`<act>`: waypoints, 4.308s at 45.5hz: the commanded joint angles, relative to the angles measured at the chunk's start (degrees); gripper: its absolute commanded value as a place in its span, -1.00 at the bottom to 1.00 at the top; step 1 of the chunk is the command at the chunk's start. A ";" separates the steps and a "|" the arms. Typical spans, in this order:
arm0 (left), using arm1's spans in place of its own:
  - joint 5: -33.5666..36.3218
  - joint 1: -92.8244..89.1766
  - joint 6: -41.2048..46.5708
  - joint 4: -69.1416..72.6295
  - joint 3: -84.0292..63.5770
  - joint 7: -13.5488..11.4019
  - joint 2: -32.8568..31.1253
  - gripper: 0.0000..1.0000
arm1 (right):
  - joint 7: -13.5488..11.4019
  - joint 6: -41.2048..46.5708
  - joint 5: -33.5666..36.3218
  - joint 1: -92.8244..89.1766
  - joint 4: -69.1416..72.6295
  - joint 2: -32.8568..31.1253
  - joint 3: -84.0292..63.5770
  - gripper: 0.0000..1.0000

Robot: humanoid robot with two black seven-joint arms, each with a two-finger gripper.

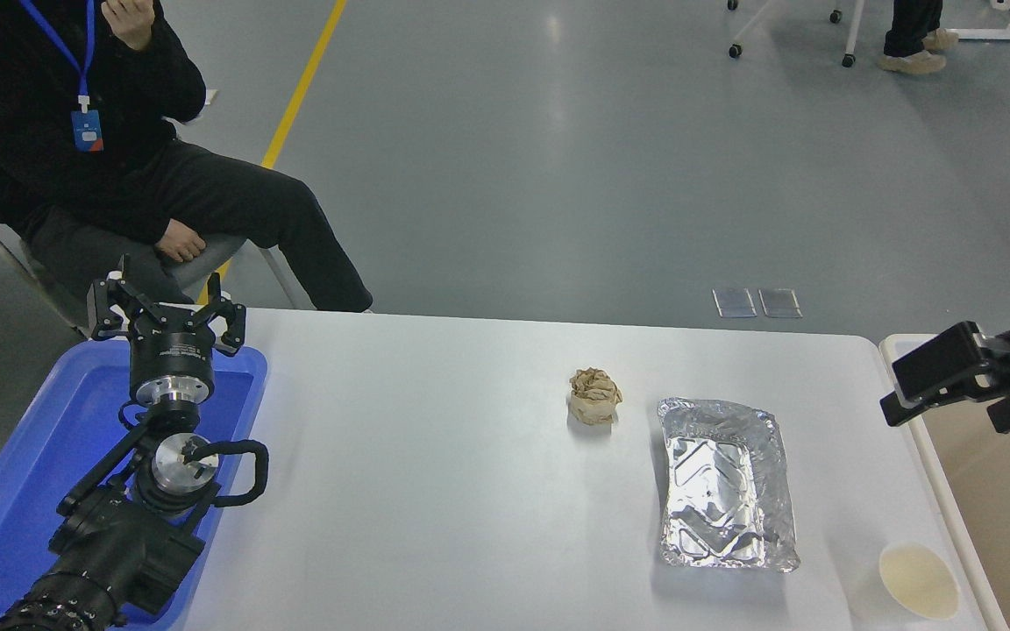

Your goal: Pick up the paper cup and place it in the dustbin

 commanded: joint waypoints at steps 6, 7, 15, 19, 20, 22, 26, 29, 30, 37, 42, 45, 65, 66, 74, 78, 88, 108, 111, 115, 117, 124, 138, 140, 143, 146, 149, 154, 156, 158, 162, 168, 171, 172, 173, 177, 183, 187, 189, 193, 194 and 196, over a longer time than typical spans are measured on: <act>0.00 0.00 -0.01 0.00 0.02 0.00 0.00 0.98 | -0.06 -9.63 -13.84 -7.24 -0.61 -7.37 -2.72 1.00; 0.00 0.00 0.08 0.00 0.02 0.00 0.00 0.98 | -0.05 -10.24 -14.63 -7.86 -0.61 -7.89 -2.72 1.00; 0.00 0.00 -0.01 0.00 0.02 0.00 0.00 0.98 | 0.03 -13.67 -19.82 -12.95 -1.31 -12.20 -1.93 1.00; 0.00 0.00 -0.01 0.00 0.02 0.00 0.00 0.98 | -0.23 -17.96 -22.81 -17.52 -2.01 -13.35 -1.23 1.00; 0.00 0.00 -0.01 0.00 0.02 0.00 0.00 0.98 | -0.32 -19.72 -23.33 -19.01 -2.45 -13.35 -0.70 1.00; 0.00 0.00 -0.01 0.00 0.02 0.00 0.00 0.98 | -0.23 -23.59 -23.69 -22.43 -3.77 -13.26 0.18 1.00; 0.00 0.00 0.08 0.00 0.02 0.00 0.00 0.98 | -0.14 -28.61 -24.13 -29.56 -6.31 -13.35 1.50 1.00; 0.00 0.00 -0.01 0.00 0.02 0.00 0.00 0.98 | 0.03 -29.49 -24.13 -32.90 -7.29 -13.61 2.99 1.00; 0.00 0.00 -0.01 0.00 0.02 0.00 0.00 0.98 | 0.03 -29.49 -24.13 -33.87 -7.46 -13.87 3.60 1.00; 0.00 0.00 0.08 0.00 0.02 0.00 0.00 0.98 | -0.05 -29.93 -26.06 -38.09 -9.22 -15.37 6.07 1.00; 0.00 0.00 0.08 0.00 0.02 0.00 0.00 0.98 | -0.05 -31.07 -26.50 -41.52 -10.27 -15.46 7.65 1.00; 0.00 0.00 0.08 0.00 0.02 0.00 0.00 0.98 | -0.23 -31.69 -26.50 -43.19 -10.45 -15.37 8.97 1.00; 0.00 0.00 -0.01 0.00 0.02 0.00 0.00 0.98 | -0.49 -32.39 -25.54 -55.84 -15.81 -13.79 19.95 1.00; 0.00 0.00 -0.01 0.00 0.02 0.00 0.00 0.98 | -0.49 -32.83 -25.54 -56.63 -16.07 -13.70 20.65 1.00; 0.00 0.00 -0.01 0.00 0.02 0.00 0.00 0.98 | -0.49 -36.08 -25.54 -60.86 -18.80 -13.26 23.03 1.00; 0.00 0.00 -0.01 0.00 0.02 0.00 0.00 0.98 | -0.41 -36.61 -25.54 -62.61 -20.03 -12.82 23.91 1.00; 0.00 0.00 0.08 0.00 0.02 0.00 0.00 0.98 | -0.41 -36.61 -25.71 -66.39 -20.29 -12.56 25.93 1.00; 0.00 0.00 -0.01 0.00 0.02 0.00 0.00 0.98 | -0.06 -39.60 -25.63 -70.88 -21.96 -12.56 29.27 1.00; 0.00 0.00 -0.01 0.00 0.02 0.00 0.00 0.98 | 0.03 -39.60 -25.63 -71.41 -22.49 -12.56 29.36 1.00; 0.00 0.00 -0.01 0.00 0.02 0.00 0.00 0.98 | 0.03 -39.95 -25.63 -72.02 -22.49 -12.30 29.36 1.00; 0.00 0.00 -0.01 0.00 0.02 0.00 0.00 0.98 | 0.03 -40.56 -25.63 -72.46 -22.49 -12.21 29.36 1.00; 0.00 0.00 -0.01 0.00 0.02 0.00 0.00 0.98 | 0.47 -41.71 -25.63 -73.25 -22.58 -11.94 29.36 0.85; 0.00 0.00 0.08 0.00 0.02 0.00 0.00 0.98 | 1.09 -41.80 -25.63 -73.69 -22.58 -10.36 29.36 -0.19; 0.00 0.00 -0.01 0.00 0.02 0.00 0.00 0.98 | 1.09 -41.80 -25.63 -73.69 -22.58 -10.36 29.36 -0.57; 0.00 0.00 0.08 0.00 0.02 0.00 0.00 0.98 | 1.00 -41.80 -25.63 -73.69 -22.58 -10.27 29.28 -0.91; 0.00 0.00 -0.01 0.00 0.02 0.00 0.00 0.98 | 0.74 -41.71 -25.71 -73.78 -22.58 -10.27 29.27 -1.00; 0.00 0.00 -0.01 0.00 0.02 0.00 0.00 0.98 | 0.56 -41.71 -25.71 -73.78 -22.58 -10.27 29.19 -1.00; 0.00 0.00 -0.01 0.00 0.02 0.00 0.00 0.98 | 0.56 -41.62 -25.71 -73.69 -22.49 -10.53 29.10 -1.00; 0.00 0.00 0.08 0.00 0.02 0.00 0.00 0.98 | 0.56 -41.62 -25.63 -73.69 -22.40 -10.71 29.10 -1.00; 0.00 0.00 0.08 0.00 0.02 0.00 0.00 0.98 | 0.65 -41.62 -25.63 -73.60 -22.23 -10.89 29.10 -1.00; 0.00 0.00 -0.01 0.00 0.02 0.00 0.00 0.98 | 0.82 -41.62 -25.54 -73.34 -21.97 -11.24 29.27 -1.00; 0.00 0.00 0.08 0.00 0.02 0.00 0.00 0.98 | 1.00 -41.45 -25.54 -72.20 -20.04 -13.08 29.45 -1.00; 0.00 0.00 -0.01 0.00 0.02 0.00 0.00 0.98 | 1.09 -41.27 -25.54 -70.45 -18.54 -14.49 29.80 -1.00; 0.00 0.00 -0.01 0.00 0.02 0.00 0.00 0.98 | 1.09 -41.18 -25.54 -69.74 -18.02 -14.84 29.80 -1.00; 0.00 0.00 -0.01 0.00 0.02 0.00 0.00 0.98 | 1.00 -41.10 -25.45 -69.13 -17.31 -15.28 29.80 -1.00; 0.00 0.00 -0.01 0.00 0.02 0.00 0.00 0.98 | 1.00 -40.48 -25.27 -66.49 -14.68 -17.30 29.54 -1.00; 0.09 0.00 0.08 0.00 0.02 0.00 0.00 0.98 | 1.00 -35.66 -25.27 -60.43 -11.60 -20.46 29.19 -1.00; 0.00 0.00 -0.01 0.00 0.02 0.00 0.00 0.98 | 1.09 -30.47 -25.27 -55.86 -11.24 -21.87 28.57 -1.00; 0.00 0.00 -0.01 0.00 0.02 0.00 0.00 0.98 | 1.09 -28.36 -25.27 -53.32 -11.24 -22.49 28.14 -1.00; 0.00 0.00 -0.01 0.00 0.02 0.00 0.00 0.98 | 1.00 -23.79 -25.27 -47.43 -11.15 -23.63 26.73 -1.00; 0.09 0.00 -0.01 0.00 0.02 0.00 0.00 0.98 | 1.00 -22.65 -25.27 -45.93 -11.15 -23.89 26.20 -1.00; 0.00 0.00 0.08 0.00 0.02 0.00 0.00 0.98 | 1.00 -20.36 -25.27 -42.77 -11.15 -24.33 25.15 -1.00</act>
